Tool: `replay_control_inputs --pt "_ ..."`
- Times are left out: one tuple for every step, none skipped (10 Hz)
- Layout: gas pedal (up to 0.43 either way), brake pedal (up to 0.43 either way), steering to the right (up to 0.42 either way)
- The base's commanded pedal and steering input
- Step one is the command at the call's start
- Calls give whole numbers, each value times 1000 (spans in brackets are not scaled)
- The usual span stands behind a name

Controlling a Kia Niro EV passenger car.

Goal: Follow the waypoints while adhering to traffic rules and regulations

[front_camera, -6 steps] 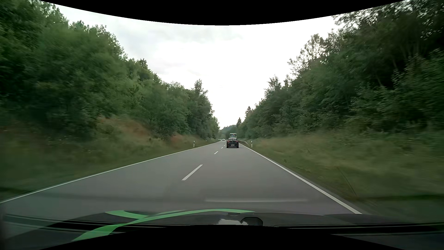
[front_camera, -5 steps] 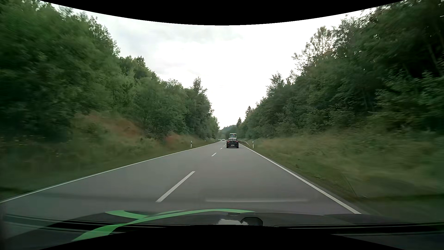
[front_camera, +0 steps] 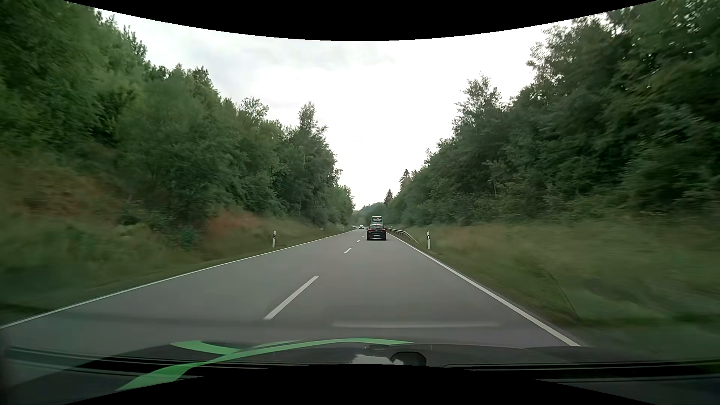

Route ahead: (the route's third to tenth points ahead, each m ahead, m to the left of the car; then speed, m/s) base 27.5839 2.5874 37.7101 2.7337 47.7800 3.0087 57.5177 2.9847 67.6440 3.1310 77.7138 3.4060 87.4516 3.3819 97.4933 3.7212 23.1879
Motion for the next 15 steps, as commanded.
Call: replay_control_inputs --pt "319 0 -1" --pt "319 0 -1" --pt "331 0 -1" --pt "331 0 -1" --pt "339 0 -1" --pt "339 0 -1" --pt "339 0 -1" --pt "339 0 -1" --pt "339 0 -1" --pt "350 0 -1" --pt "350 0 -1" --pt "339 0 -1" --pt "311 0 -2" --pt "299 0 -2" --pt "287 0 -2"
